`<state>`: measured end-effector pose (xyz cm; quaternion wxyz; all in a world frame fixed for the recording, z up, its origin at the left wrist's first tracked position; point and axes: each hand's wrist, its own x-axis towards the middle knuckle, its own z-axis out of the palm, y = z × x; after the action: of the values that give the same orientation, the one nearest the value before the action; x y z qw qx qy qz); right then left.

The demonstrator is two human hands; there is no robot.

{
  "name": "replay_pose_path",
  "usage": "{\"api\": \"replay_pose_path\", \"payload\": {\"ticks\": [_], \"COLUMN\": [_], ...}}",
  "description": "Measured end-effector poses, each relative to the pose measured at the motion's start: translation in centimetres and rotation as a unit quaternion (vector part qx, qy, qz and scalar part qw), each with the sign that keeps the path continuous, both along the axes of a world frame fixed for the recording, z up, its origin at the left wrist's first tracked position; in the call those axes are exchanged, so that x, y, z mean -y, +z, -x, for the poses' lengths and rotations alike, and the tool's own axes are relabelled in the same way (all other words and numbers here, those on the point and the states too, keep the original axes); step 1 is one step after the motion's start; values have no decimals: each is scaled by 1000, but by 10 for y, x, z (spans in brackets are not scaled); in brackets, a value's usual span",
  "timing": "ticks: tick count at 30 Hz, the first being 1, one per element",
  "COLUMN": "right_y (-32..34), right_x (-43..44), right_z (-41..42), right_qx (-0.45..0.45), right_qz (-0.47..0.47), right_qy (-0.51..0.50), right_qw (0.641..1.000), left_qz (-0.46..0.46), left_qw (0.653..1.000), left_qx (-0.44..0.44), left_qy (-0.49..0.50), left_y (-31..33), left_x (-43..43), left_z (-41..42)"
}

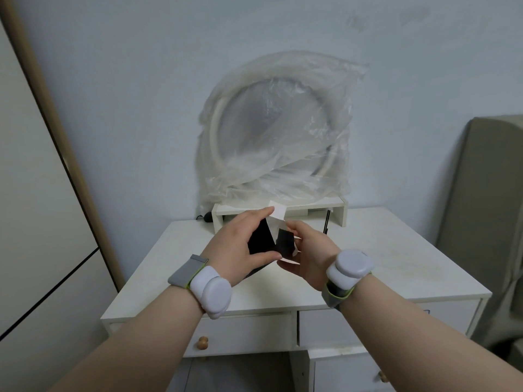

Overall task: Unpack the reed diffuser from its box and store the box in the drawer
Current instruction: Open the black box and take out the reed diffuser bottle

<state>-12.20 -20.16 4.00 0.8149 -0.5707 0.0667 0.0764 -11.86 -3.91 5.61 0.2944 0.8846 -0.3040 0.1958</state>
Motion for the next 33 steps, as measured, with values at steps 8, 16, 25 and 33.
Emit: {"api": "replay_pose_path", "payload": {"ticks": [8,16,25,33], "right_y": [-8,-12,8,-16], "right_x": [10,8,2,1], "right_z": [2,3,12,15], "right_qx": [132,113,50,-47], "right_qz": [-84,-82,-366,-380], "right_qy": [101,-10,-64,-70], "right_qw": [983,990,927,921], "left_qz": [70,-14,-180,-254], "left_qw": [997,996,922,911], "left_qx": [-17,45,343,326], "left_qy": [36,70,25,-10], "left_y": [9,27,46,20], "left_x": [-2,-3,12,19], "left_z": [-5,-4,0,-7]}}
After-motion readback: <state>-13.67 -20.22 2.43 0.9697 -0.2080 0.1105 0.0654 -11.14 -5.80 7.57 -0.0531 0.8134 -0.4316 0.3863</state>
